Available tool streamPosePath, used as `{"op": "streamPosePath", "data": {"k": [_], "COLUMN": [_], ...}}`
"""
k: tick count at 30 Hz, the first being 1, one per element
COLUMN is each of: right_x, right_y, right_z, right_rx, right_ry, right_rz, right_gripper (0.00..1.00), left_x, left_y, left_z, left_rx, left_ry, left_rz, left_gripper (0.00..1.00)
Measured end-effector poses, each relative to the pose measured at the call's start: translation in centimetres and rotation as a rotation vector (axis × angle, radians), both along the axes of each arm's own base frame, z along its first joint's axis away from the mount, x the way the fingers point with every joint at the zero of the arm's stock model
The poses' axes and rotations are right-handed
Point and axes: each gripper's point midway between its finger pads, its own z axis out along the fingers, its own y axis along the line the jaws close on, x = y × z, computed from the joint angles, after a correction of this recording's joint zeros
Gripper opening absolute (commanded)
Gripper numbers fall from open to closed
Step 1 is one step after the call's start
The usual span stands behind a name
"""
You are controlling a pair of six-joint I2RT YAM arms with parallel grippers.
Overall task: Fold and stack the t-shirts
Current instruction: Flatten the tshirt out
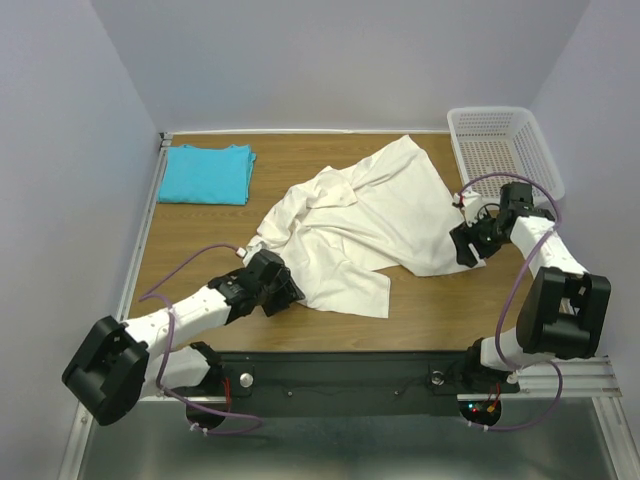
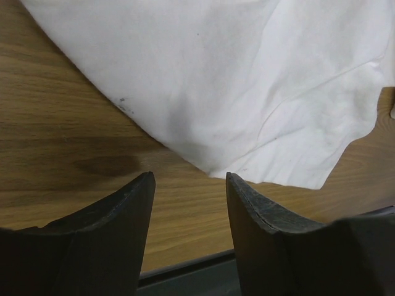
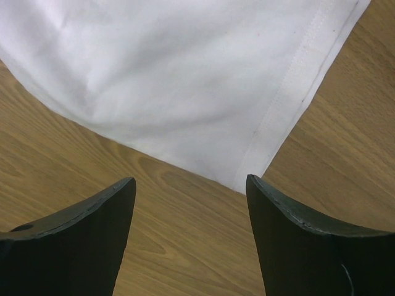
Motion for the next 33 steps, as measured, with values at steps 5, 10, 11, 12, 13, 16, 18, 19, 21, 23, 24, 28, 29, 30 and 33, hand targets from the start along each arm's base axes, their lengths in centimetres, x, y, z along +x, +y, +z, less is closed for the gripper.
{"op": "streamPosePath", "data": {"k": [5,10,11,12,13,16,18,19,21,23,24,28,29,30,33], "right_x": [0.2,0.2,0.2,0.2,0.2,0.0,-0.3,-0.3,-0.2,-0.1,0.1,0.4,0.5,0.6,0.9], "right_y": [-0.1,-1.0,-1.4,-1.7,-2.1,-2.9,-3.4,-3.5,-3.7,-3.7,-3.7,-3.9,-3.9,-4.0,-4.1], "right_z": [-0.2,-0.2,-0.3,-0.3,-0.5,-1.2,-2.1,-2.6,-3.5,-4.1,-4.4,-5.1,-5.2,-5.4,-5.5], "right_rx": [0.004,-0.006,-0.010,-0.012,-0.012,-0.011,-0.003,0.000,0.008,0.016,0.022,0.034,0.036,0.038,0.039], "right_ry": [-0.002,-0.012,-0.014,-0.014,-0.010,0.012,0.042,0.055,0.079,0.091,0.098,0.107,0.107,0.107,0.103], "right_rz": [0.002,-0.004,-0.009,-0.014,-0.021,-0.038,-0.056,-0.062,-0.079,-0.093,-0.104,-0.136,-0.143,-0.148,-0.162], "right_gripper": [0.78,0.78,0.78,0.78,0.77,0.74,0.73,0.72,0.71,0.70,0.70,0.66,0.66,0.66,0.58], "left_x": [0.1,0.7,0.7,0.7,0.7,0.7,0.7,0.6,0.5,0.4,0.4,0.4,0.4,0.4,0.1], "left_y": [-0.9,-1.4,-1.4,-1.3,-1.4,-1.3,-1.2,-1.2,-1.1,-0.9,-0.9,-0.1,0.0,0.2,0.8], "left_z": [-1.6,-1.8,-2.0,-2.1,-2.2,-2.3,-2.2,-2.2,-1.9,-1.3,-1.1,0.4,0.6,0.8,1.0], "left_rx": [-0.008,-0.013,-0.009,-0.003,-0.003,0.006,0.007,0.007,0.002,-0.002,-0.003,0.000,0.001,0.002,0.011], "left_ry": [0.059,0.053,0.060,0.060,0.063,0.057,0.054,0.050,0.039,0.025,0.018,-0.033,-0.040,-0.046,-0.048], "left_rz": [0.006,0.006,0.010,0.008,0.008,-0.002,-0.007,-0.010,-0.015,-0.023,-0.023,-0.018,-0.017,-0.014,-0.009], "left_gripper": [0.55,0.30,0.13,0.05,0.00,0.00,0.00,0.00,0.00,0.00,0.00,0.00,0.00,0.00,0.00]}}
